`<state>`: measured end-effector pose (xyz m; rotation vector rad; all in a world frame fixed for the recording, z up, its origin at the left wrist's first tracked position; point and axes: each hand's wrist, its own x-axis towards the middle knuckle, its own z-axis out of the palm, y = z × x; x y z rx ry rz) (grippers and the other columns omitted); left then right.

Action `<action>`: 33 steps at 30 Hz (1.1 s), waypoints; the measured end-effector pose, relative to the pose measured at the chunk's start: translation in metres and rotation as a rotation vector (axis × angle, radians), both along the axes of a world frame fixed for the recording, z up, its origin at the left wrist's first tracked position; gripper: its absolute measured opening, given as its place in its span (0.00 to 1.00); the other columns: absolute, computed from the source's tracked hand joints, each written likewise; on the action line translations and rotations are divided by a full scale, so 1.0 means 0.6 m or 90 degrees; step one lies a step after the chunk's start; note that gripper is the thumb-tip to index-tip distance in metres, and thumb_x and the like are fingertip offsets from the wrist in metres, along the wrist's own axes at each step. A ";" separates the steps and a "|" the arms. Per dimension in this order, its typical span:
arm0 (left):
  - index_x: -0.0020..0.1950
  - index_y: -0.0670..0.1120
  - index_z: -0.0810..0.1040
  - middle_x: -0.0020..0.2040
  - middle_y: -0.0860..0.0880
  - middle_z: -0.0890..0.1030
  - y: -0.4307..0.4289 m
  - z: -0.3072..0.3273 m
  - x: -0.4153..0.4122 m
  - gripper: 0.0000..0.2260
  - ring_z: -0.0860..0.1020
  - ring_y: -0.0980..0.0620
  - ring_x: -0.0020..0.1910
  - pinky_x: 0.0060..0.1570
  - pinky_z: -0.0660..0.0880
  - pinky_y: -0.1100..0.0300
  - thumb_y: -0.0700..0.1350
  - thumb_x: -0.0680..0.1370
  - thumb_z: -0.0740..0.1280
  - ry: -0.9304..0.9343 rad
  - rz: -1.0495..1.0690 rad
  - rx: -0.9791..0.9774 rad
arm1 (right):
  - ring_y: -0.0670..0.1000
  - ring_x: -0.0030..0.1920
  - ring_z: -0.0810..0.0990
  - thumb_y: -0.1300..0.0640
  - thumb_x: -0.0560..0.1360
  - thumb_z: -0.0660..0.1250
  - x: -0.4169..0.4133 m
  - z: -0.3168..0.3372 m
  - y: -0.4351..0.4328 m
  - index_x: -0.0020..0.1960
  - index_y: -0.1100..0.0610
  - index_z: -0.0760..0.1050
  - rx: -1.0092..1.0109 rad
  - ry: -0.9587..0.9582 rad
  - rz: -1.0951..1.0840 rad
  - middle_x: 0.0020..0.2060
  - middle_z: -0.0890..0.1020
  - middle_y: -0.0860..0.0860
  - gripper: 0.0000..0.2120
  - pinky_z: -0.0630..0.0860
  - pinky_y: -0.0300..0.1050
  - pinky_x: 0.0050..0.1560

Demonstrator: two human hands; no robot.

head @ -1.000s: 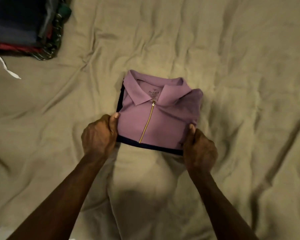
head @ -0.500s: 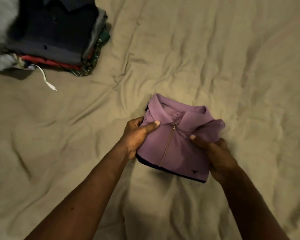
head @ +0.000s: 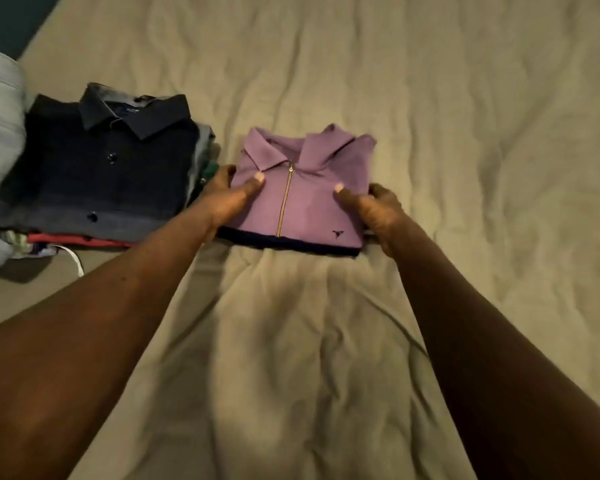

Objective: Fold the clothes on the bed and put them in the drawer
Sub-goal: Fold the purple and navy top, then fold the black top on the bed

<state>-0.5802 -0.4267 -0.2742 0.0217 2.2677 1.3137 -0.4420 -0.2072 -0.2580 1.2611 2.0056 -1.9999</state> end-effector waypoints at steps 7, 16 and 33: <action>0.81 0.45 0.60 0.76 0.44 0.70 -0.023 -0.066 -0.004 0.34 0.72 0.45 0.72 0.67 0.67 0.59 0.50 0.80 0.72 0.053 -0.058 -0.096 | 0.54 0.58 0.82 0.50 0.73 0.77 0.034 -0.100 -0.039 0.68 0.51 0.75 0.198 -0.037 -0.047 0.59 0.83 0.51 0.25 0.77 0.49 0.64; 0.80 0.46 0.61 0.81 0.40 0.61 -0.005 -0.007 0.258 0.32 0.61 0.39 0.80 0.74 0.60 0.35 0.58 0.80 0.63 0.475 -0.184 -0.167 | 0.48 0.48 0.80 0.58 0.76 0.71 0.188 -0.062 -0.073 0.71 0.53 0.71 0.312 0.084 -0.107 0.56 0.77 0.50 0.24 0.77 0.39 0.56; 0.79 0.49 0.65 0.82 0.45 0.60 0.678 -0.058 0.950 0.33 0.55 0.43 0.82 0.77 0.59 0.40 0.65 0.79 0.58 0.507 -0.729 -0.052 | 0.59 0.63 0.72 0.50 0.72 0.71 1.139 0.018 0.394 0.67 0.52 0.74 0.702 -0.390 -0.362 0.61 0.74 0.53 0.24 0.70 0.57 0.60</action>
